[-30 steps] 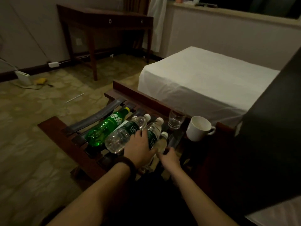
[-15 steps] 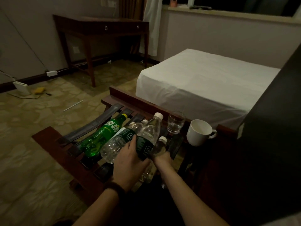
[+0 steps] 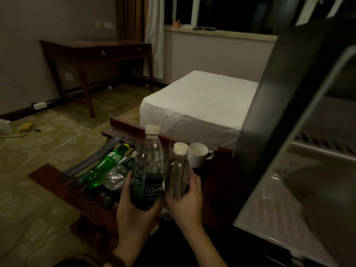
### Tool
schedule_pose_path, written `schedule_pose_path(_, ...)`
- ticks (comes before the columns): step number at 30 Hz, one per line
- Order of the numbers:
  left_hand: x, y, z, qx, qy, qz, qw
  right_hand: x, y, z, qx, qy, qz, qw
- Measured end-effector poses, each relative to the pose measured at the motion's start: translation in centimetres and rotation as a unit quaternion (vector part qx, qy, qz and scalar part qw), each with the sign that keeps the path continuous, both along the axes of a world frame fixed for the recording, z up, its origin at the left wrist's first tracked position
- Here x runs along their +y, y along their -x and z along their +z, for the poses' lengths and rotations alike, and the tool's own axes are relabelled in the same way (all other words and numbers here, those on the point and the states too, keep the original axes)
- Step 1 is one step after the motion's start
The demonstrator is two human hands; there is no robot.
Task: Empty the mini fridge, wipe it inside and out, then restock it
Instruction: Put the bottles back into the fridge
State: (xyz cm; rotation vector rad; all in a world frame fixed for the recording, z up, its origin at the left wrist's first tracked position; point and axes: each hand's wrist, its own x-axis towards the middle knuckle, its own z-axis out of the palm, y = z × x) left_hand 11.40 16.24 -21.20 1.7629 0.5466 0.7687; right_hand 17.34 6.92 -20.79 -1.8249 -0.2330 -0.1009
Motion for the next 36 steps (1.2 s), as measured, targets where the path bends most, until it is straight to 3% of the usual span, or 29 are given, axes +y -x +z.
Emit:
schedule_pose_path(4, -5.8, 3.4, 2.7, -0.041, 0.071, -0.09, 0.993, -7.1, 4.8, 2.1, -0.037, -0.009, -0.002, 0.999)
schedule_pose_path(9, -13.8, 5.8, 2.5, -0.045, 0.038, -0.219, 0.974, -16.9, 8.9, 2.4, -0.083, -0.012, -0.094, 0.992)
schedule_pose_path(11, -16.9, 5.7, 2.6, -0.04, 0.004, -0.265, 0.963, -20.2, 9.2, 2.5, -0.078, -0.019, -0.137, 0.987)
schedule_pose_path(16, -23.3, 2.5, 3.3, -0.012, 0.087, -0.366, 0.926, -27.3, 6.4, 2.5, -0.031, -0.012, -0.181, 0.983)
schedule_pose_path(22, -27.3, -4.7, 2.7, -0.004, 0.078, -0.343, 0.936, -30.0, 0.2, 1.1, -0.016, 0.002, -0.225, 0.974)
schedule_pose_path(28, -27.7, -11.0, 0.8, -0.01, 0.042, -0.311, 0.949, -29.4, -6.5, -0.4, -0.001, 0.012, -0.256, 0.967)
schedule_pose_path(36, -27.4, -17.0, -0.7, -0.025, 0.058, -0.257, 0.964, -28.4, -12.2, -2.4, -0.011, 0.022, -0.276, 0.961)
